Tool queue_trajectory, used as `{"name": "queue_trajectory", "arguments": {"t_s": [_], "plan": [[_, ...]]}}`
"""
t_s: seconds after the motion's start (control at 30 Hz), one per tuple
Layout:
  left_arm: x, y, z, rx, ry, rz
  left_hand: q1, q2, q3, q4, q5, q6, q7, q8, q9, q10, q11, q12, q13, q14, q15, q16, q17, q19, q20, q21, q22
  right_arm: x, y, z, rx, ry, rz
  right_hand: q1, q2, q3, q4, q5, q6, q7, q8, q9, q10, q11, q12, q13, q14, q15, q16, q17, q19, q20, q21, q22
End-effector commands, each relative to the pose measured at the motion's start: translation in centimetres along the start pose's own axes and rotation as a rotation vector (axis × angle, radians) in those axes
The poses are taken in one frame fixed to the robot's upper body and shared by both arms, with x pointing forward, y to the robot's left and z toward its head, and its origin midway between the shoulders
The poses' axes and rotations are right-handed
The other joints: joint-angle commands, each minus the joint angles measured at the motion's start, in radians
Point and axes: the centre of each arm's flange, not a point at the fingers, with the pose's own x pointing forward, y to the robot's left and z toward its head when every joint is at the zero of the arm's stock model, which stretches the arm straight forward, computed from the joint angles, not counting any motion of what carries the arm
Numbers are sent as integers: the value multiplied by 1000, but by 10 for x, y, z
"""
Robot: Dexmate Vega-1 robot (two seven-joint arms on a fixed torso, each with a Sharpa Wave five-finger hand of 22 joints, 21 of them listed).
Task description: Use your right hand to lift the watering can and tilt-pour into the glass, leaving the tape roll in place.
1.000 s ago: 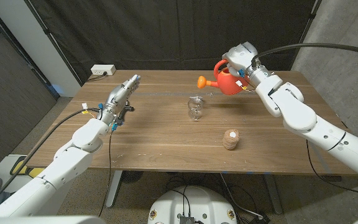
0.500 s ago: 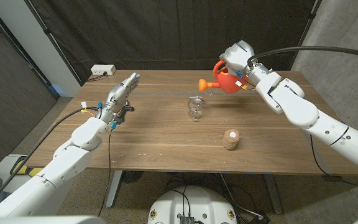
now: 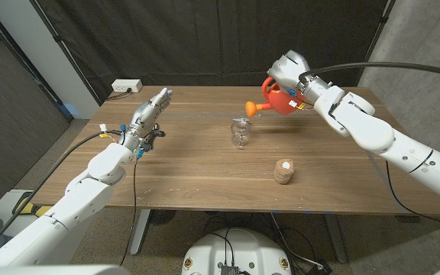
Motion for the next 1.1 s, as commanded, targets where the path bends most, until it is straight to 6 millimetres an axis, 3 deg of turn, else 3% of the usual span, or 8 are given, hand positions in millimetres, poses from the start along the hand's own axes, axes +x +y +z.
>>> {"name": "queue_trajectory", "arguments": {"t_s": [0.03, 0.63, 1.1], "plan": [[-2, -4, -1, -2, 7, -1, -4, -2, -2, 9, 0, 7, -2, 3, 1, 5, -2, 5, 3, 1, 2, 10, 5, -4, -6, 8, 3, 7, -4, 3, -83, -42, -7, 8, 1, 2, -9, -1, 13, -3, -5, -4, 16, 1, -1, -1, 12, -40, 6, 2, 4, -106, 12, 3], [-5, -7, -3, -11, 11, 0, -9, -1, -7, 14, 0, 8, -1, 3, 1, 7, -1, 5, 3, 0, 1, 10, 4, -6, -5, 8, 3, 24, -10, 5, -118, -41, 1, 6, -1, -5, -16, 0, 24, -9, -12, -15, 27, -3, -1, -3, 23, -39, 6, -2, 5, -106, 24, 3], [-6, -6, -2, -6, 14, -1, -12, 0, -11, 16, 0, 7, -1, 2, 1, 7, -1, 6, 3, -1, 0, 10, 4, -6, -5, 9, 3, 36, 5, 4, -99, -25, 54, 4, 0, -9, -18, 1, 27, -11, -17, -21, 29, -4, -2, -3, 29, -39, 6, -3, 3, -106, 31, 2]]}}
